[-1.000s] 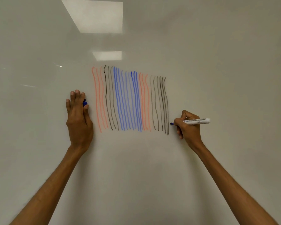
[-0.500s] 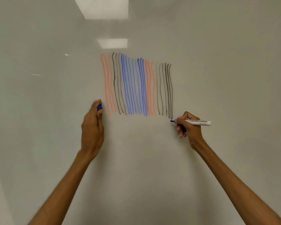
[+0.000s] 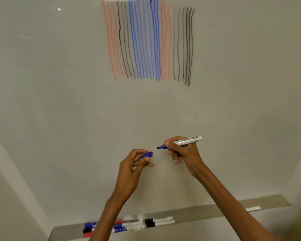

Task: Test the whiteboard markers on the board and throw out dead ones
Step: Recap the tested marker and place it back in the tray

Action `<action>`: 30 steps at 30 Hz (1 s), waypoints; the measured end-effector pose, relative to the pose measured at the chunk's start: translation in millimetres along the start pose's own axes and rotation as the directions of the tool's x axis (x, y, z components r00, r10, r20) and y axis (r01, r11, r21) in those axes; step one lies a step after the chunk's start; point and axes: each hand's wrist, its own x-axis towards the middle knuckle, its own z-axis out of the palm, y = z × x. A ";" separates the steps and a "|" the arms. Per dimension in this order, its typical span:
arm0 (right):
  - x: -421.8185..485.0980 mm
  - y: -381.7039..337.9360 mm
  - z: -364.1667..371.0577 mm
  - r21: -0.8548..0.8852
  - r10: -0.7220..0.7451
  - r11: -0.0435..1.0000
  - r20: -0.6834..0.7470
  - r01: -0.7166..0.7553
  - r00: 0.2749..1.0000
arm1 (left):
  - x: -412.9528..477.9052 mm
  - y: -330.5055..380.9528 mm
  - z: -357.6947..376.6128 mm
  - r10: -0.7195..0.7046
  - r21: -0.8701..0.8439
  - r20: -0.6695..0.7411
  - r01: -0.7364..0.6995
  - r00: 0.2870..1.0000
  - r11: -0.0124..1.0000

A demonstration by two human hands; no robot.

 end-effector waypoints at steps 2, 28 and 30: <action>-13.6 14.6 5.7 0.004 0.041 0.999 0.020 -0.041 0.999 | -11.0 -9.0 4.6 -0.041 -0.004 0.012 0.041 0.999 0.999; -116.8 114.1 51.3 0.100 0.439 0.894 0.008 -0.437 0.899 | -112.4 -77.8 16.1 -0.132 0.187 -0.019 0.133 0.991 0.973; -124.0 120.1 54.9 0.112 0.466 0.879 0.009 -0.464 0.885 | -119.1 -81.6 14.3 -0.142 0.206 -0.012 0.141 0.990 0.968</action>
